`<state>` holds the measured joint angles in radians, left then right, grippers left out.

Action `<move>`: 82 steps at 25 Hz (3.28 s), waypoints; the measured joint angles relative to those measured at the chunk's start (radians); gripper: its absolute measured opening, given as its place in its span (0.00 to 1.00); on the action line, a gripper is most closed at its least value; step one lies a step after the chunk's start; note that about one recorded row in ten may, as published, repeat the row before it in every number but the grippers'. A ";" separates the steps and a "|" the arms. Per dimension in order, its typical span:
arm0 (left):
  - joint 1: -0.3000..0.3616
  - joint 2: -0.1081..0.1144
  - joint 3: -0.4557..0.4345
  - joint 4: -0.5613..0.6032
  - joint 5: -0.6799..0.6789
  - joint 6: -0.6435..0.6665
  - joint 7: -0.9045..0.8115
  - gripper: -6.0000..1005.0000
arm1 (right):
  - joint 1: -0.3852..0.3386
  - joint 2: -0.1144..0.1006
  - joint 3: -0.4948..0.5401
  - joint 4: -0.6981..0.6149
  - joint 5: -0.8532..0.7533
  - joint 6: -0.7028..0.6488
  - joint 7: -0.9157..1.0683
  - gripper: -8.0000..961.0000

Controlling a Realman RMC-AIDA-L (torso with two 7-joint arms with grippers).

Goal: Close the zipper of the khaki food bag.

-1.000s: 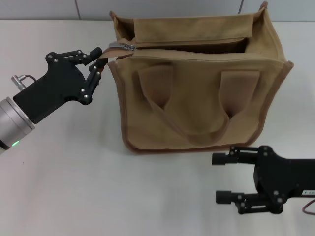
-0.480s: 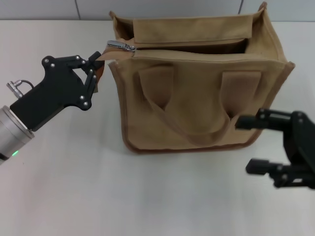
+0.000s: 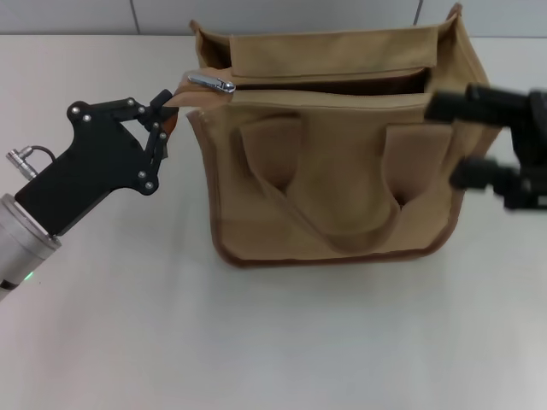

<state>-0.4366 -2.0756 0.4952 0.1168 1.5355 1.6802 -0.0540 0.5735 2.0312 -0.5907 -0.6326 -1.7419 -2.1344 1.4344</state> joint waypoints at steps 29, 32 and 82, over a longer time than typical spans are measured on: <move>-0.017 -0.001 -0.019 -0.012 -0.001 0.028 0.001 0.03 | 0.151 -0.001 -0.279 -0.385 -0.060 0.420 0.206 0.78; -0.017 -0.001 -0.019 -0.013 -0.002 0.034 -0.002 0.03 | 0.173 0.007 -0.338 -0.408 -0.103 0.486 0.206 0.78; -0.051 0.002 -0.073 -0.004 -0.002 0.045 -0.119 0.03 | 0.353 -0.062 -0.410 -0.172 -0.046 0.448 0.968 0.78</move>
<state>-0.4872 -2.0740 0.4219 0.1127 1.5339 1.7248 -0.1734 0.9265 1.9688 -1.0009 -0.8047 -1.7880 -1.6869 2.4022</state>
